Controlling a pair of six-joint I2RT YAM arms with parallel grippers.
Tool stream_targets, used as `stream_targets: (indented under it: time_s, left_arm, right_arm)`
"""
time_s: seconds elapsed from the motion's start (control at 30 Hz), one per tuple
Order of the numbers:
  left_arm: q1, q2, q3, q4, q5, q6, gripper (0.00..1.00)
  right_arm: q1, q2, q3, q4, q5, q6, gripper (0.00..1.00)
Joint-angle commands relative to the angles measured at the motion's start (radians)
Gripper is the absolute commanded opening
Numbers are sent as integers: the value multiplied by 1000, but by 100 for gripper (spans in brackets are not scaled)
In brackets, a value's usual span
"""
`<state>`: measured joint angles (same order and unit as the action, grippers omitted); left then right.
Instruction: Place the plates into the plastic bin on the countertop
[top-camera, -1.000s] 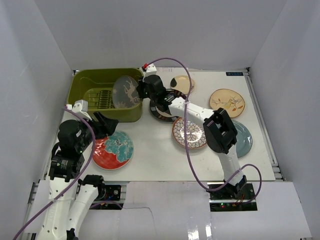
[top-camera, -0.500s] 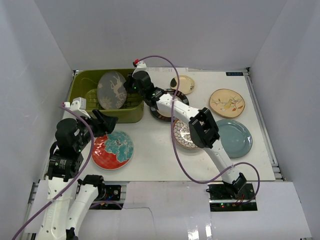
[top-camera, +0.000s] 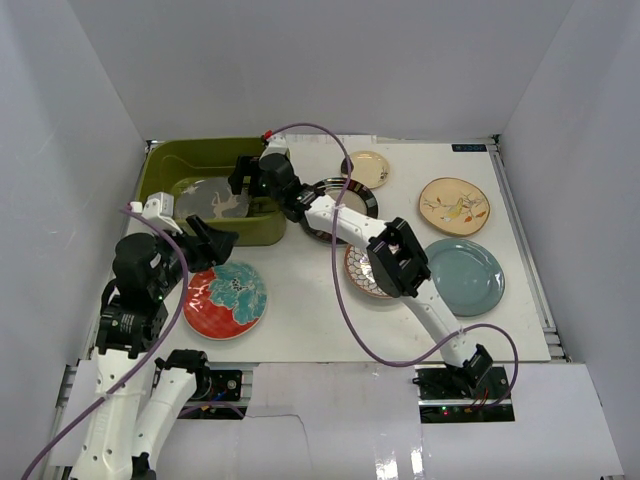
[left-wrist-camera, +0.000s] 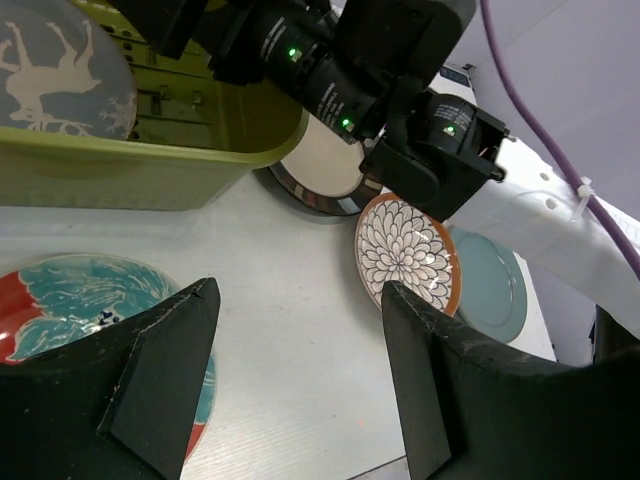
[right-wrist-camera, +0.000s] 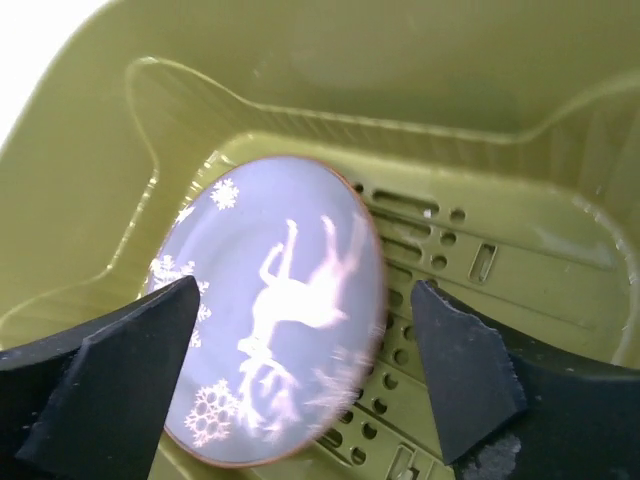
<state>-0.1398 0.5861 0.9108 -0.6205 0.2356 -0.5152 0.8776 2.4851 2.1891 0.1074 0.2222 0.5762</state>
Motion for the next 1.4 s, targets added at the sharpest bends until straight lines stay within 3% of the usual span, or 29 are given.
stream_targets:
  time_s: [0.0,0.13,0.2,0.27,0.33,0.4,0.47,0.5,0.63,0.8,1.1,1.2,1.37]
  left_arm:
    - [-3,1,-15,4,28,-29,77]
    - [-3,11,-49,1,94,-75,77]
    - [-3,29,-88,39,163,-126,77]
    - [-4,44,-147,165,331,-181,77]
    - [-33,75,-231,257,399,-275,76]
    - [-131,92,-257,314,297,-307,77]
    - [-219,151,-271,361,179,-325,78]
    - [-318,184,-273,384,139,-336,79]
    - [-581,403,-216,470,-106,-381,81]
    - [-724,759,-106,568,-261,-405,82]
    - [-739,1129,51,677,-334,-439,77]
    - [-739,1205,89,689,-361,-439,71]
    - [-739,1291,119,685,-407,-439,53]
  right_arm:
    - [9,-135,49,52,9,-76,95]
    - [0,-341,-61,48,0,-150,98]
    - [-11,-444,-210,51,-6,-182,98]
    - [-44,-628,-419,49,-17,-191,98]
    - [-93,-830,-584,51,-21,-194,97]
    - [-141,-972,-845,69,-44,-164,96]
    - [-225,-1173,-1000,77,-79,-142,95]
    - [-277,-1233,-1137,77,-95,-128,94]
    - [-357,-1529,-1372,38,-110,-93,92]
    - [-397,-1750,-1537,-63,-132,-85,90]
    - [-405,-1884,-1591,-167,-155,-93,88]
    - [-407,-1893,-1606,-167,-181,-84,88]
    - [-407,-1902,-1628,-163,-210,-70,88]
